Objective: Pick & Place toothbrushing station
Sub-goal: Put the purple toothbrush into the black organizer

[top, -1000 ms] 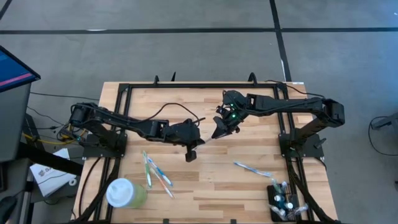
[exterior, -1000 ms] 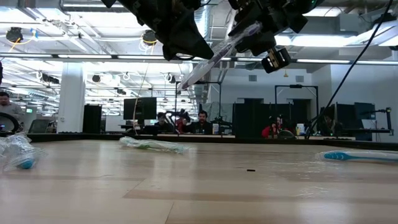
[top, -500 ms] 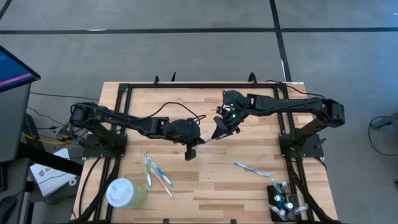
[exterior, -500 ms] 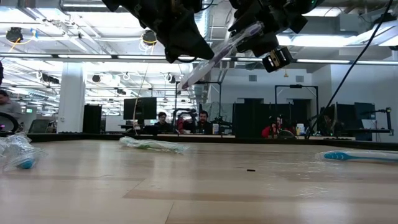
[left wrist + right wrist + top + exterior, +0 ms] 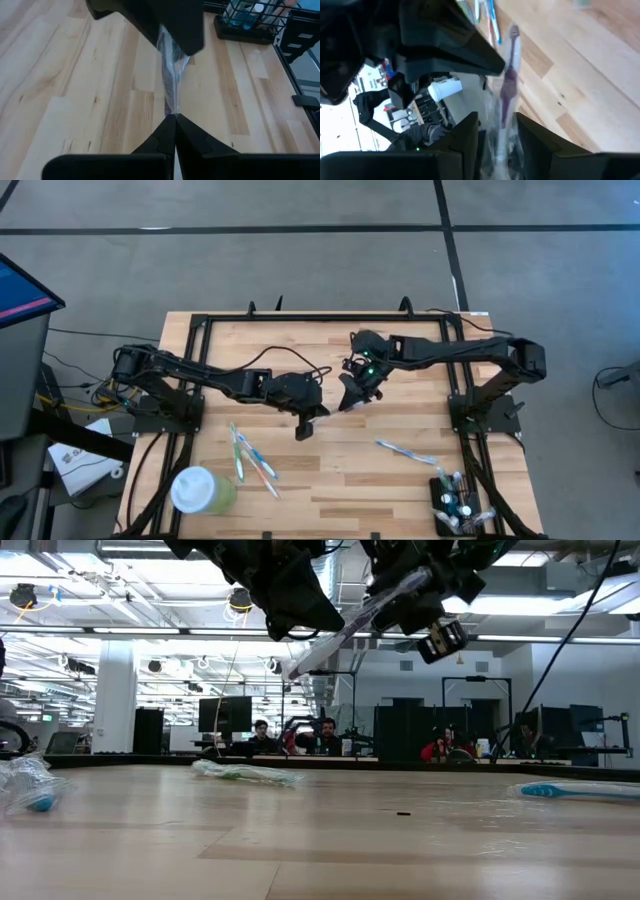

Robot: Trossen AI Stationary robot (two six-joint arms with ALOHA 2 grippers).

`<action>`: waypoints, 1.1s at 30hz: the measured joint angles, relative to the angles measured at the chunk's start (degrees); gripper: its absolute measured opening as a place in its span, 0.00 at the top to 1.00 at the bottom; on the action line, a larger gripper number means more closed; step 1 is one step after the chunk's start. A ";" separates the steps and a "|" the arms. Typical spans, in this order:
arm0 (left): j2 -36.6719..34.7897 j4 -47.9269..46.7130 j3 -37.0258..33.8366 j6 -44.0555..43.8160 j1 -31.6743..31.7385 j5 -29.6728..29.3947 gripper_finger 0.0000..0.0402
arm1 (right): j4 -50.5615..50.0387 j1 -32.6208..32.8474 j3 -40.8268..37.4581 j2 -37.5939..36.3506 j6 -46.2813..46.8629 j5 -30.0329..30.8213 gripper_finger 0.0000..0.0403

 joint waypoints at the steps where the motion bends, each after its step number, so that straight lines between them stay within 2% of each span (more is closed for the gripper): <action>1: 0.00 0.00 0.00 0.00 0.00 0.08 1.00 | -0.41 0.16 -0.05 0.00 0.00 -0.23 0.72; 33: -0.02 -0.59 0.00 0.44 0.00 1.01 1.00 | 0.39 -1.39 -0.11 -0.69 0.68 -2.33 0.72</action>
